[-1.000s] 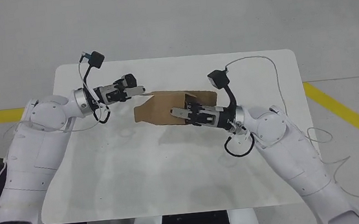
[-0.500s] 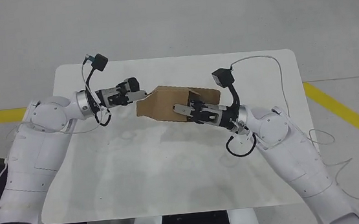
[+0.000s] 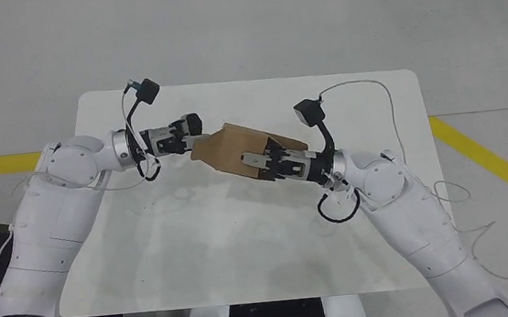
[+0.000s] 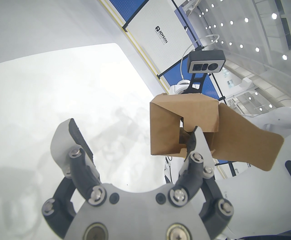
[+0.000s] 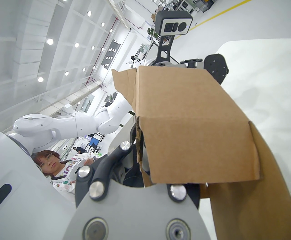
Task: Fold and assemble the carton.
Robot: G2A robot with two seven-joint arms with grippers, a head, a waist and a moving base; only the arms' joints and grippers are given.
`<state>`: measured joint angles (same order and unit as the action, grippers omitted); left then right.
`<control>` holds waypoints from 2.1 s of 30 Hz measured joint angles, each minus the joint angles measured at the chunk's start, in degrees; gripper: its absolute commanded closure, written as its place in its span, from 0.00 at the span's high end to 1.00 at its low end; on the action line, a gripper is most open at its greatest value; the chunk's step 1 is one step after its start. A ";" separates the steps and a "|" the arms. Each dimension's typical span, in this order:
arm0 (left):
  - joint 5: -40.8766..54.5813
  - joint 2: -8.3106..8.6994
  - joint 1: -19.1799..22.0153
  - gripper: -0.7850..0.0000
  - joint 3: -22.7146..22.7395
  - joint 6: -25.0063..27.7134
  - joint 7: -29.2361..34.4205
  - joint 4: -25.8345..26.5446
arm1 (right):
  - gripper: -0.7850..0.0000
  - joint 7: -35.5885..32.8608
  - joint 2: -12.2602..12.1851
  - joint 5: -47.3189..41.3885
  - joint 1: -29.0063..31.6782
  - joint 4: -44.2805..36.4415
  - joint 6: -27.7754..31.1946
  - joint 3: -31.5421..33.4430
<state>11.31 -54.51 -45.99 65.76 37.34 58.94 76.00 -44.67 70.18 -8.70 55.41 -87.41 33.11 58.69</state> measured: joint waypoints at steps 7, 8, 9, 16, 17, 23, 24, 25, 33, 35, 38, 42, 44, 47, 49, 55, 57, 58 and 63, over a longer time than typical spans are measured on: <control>-0.02 0.01 -0.29 1.00 -0.61 0.32 0.91 1.01 | 0.00 -1.38 -0.23 0.33 0.15 -0.54 -0.62 0.42; -0.03 0.00 -0.27 1.00 -0.71 0.35 1.01 1.07 | 0.00 -1.73 -0.25 0.22 0.11 -0.56 -0.67 0.39; -0.05 -0.01 -0.25 1.00 -0.80 0.39 1.12 1.13 | 0.00 -2.05 -0.27 0.07 0.07 -0.57 -0.72 0.34; 0.03 0.00 -0.40 1.00 -1.45 0.91 2.21 1.77 | 0.00 -2.79 -0.25 -0.47 -0.26 -0.18 -0.74 -0.02; 0.06 0.01 -0.44 1.00 -1.51 0.94 2.30 1.87 | 0.00 -2.82 -0.25 -0.47 -0.30 -0.17 -0.76 -0.03; 0.10 0.02 -0.63 1.00 -2.02 0.95 2.80 2.57 | 0.00 -3.15 -0.30 -0.29 -0.48 -0.17 -0.82 -0.06; 0.09 0.02 -0.63 1.00 -2.08 0.93 2.84 2.62 | 0.00 -3.18 -0.30 -0.28 -0.49 -0.19 -0.86 -0.06; 0.08 0.02 -0.63 1.00 -2.12 0.90 2.86 2.69 | 0.00 -3.20 -0.31 -0.28 -0.50 -0.21 -0.91 -0.06; -0.06 0.09 -0.45 1.00 -1.99 0.79 2.36 2.33 | 0.00 -3.16 -0.33 -0.17 -0.59 -0.12 -0.96 -0.14; -0.13 0.17 -0.05 1.00 -1.22 0.41 1.28 1.02 | 0.00 -2.68 -0.41 0.20 -0.37 -0.09 -1.05 0.21; 0.00 0.35 0.55 1.00 0.06 0.17 0.21 -0.74 | 0.00 -1.87 -0.61 0.72 0.30 -0.37 -1.23 1.11; 0.05 0.64 0.59 1.00 1.25 0.75 0.06 -1.81 | 0.00 -0.95 -0.87 1.25 1.33 -1.25 -1.26 2.20; -0.10 0.76 0.41 1.00 1.57 0.88 0.16 -2.19 | 0.00 -0.93 -0.98 1.23 1.67 -1.67 -1.30 2.51; -0.47 0.82 0.07 1.00 1.40 0.83 0.37 -2.25 | 0.00 -0.77 -1.05 1.25 1.87 -2.06 -1.47 2.75; -0.84 0.77 -0.17 1.00 0.87 0.92 0.67 -1.70 | 0.00 -0.59 -1.06 1.36 1.85 -2.26 -1.63 2.73; -2.28 0.63 -0.52 1.00 -0.52 1.44 0.98 0.00 | 0.00 -0.05 -0.86 1.46 1.27 -2.15 -1.80 1.90; -2.36 0.62 -0.52 1.00 -0.71 1.47 1.00 0.19 | 0.00 0.10 -0.80 1.45 1.07 -1.93 -1.80 1.67; -2.42 0.61 -0.48 1.00 -0.80 1.45 0.97 0.26 | 0.00 0.10 -0.76 1.47 0.94 -1.83 -1.76 1.47; -2.46 0.53 -0.12 1.00 -1.23 1.06 0.74 0.56 | 0.00 -0.66 -0.52 1.37 0.24 -1.42 -1.99 0.18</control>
<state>8.84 -53.99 -46.10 64.53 38.40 59.68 76.55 -45.33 69.66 -7.33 55.65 -88.83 31.12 58.87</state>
